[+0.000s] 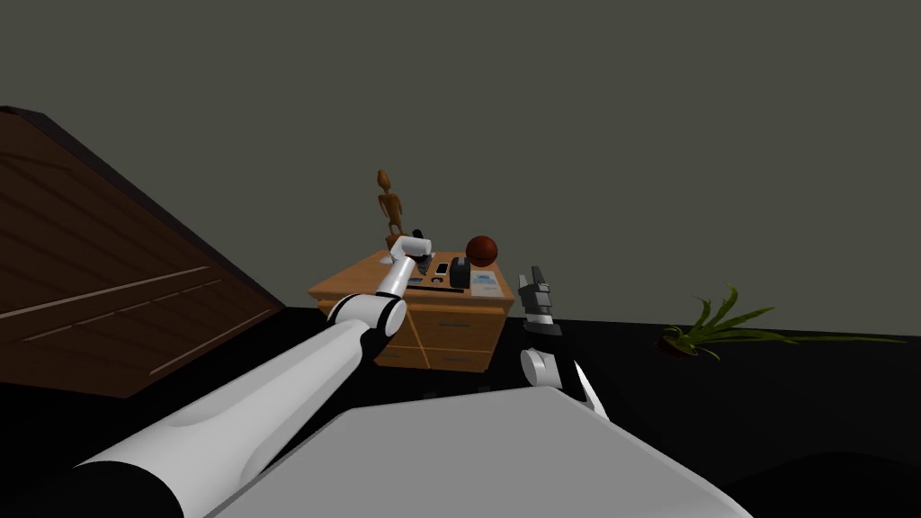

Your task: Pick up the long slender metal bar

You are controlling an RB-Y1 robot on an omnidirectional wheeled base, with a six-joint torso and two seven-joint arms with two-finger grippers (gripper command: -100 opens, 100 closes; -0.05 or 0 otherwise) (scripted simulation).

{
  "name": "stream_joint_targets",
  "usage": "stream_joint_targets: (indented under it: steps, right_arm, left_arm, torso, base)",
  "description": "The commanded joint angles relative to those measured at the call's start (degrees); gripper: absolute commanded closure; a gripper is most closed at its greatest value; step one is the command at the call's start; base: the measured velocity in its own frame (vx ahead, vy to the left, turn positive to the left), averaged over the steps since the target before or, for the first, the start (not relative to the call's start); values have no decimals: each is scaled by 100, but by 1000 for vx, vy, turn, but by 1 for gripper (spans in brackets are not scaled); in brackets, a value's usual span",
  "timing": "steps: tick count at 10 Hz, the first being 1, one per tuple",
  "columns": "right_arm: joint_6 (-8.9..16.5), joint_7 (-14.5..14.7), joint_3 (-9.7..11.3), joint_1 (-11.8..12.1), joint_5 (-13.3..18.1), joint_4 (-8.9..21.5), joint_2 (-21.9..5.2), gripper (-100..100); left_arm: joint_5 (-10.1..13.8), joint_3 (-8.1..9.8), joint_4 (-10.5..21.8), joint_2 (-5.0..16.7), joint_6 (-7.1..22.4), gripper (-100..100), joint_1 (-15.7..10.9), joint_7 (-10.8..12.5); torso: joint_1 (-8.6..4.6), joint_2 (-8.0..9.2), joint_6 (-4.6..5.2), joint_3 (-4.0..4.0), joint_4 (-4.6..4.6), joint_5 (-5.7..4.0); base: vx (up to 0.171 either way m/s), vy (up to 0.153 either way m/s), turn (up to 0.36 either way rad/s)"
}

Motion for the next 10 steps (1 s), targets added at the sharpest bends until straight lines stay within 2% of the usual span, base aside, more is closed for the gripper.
stream_joint_targets:
  steps: [1, 2, 3, 4, 5, 6, 7, 8, 9, 10]
  right_arm:
    - [0, 0, 0, 0, 0, 0, 0, 0]
    - [0, 0, 0, 0, 0, 0, 0, 0]
    - [0, 0, 0, 0, 0, 0, 0, 0]
    - [0, 0, 0, 0, 0, 0, 0, 0]
    - [0, 0, 0, 0, 0, 0, 0, 0]
    - [0, 0, 0, 0, 0, 0, 0, 0]
    - [0, 0, 0, 0, 0, 0, 0, 0]
    - [0, 0, 0, 0, 0, 0, 0, 0]
    - [0, 0, 0, 0, 0, 0, 0, 0]
    - [0, 0, 0, 0, 0, 0, 0, 0]
  left_arm:
    - [-16, 5, 162, -18, 92, -100, -79, 23]
    - [-56, 91, 390, -53, 368, -100, -338, 40]
    - [-56, 91, 489, -53, 448, -100, -340, 40]
    - [-98, 176, 727, -84, 631, -100, -587, 59]
    - [-98, 176, 800, -84, 774, -100, -587, 59]
    - [-139, 260, 1015, -113, 938, -100, -815, 77]
    - [-139, 260, 1094, -113, 1078, -100, -815, 77]
    - [-139, 260, 1094, -113, 1087, -100, -815, 77]
    - [-180, 341, 1370, -140, 1282, -100, -1019, 94]
    - [-180, 341, 1370, -140, 1368, -100, -1019, 94]
  torso:
    - [0, 0, 0, 0, 0, 0]
    - [0, 0, 1, 0, 0, 0]
    - [0, 0, 0, 0, 1, -1]
    - [0, -1, 0, 0, 0, 0]
    - [-1, -1, -1, 0, 1, -1]
    - [-1, -1, 0, -1, 0, 0]
    - [0, -3, 0, -1, 0, -1]
    - [0, -2, 0, -2, -1, 0]
    - [0, -1, 0, -1, 0, 0]
    - [1, -1, -1, 0, 0, 0]
  base:
    - [0, 0, 0]
    - [6, 2, 56]
    - [8, -1, 32]
    - [9, -2, 70]
    - [10, -2, 25]
    - [13, 1, 65]
    - [12, -1, 29]
    - [0, 0, 0]
    - [7, 3, 58]
    - [8, 0, 35]
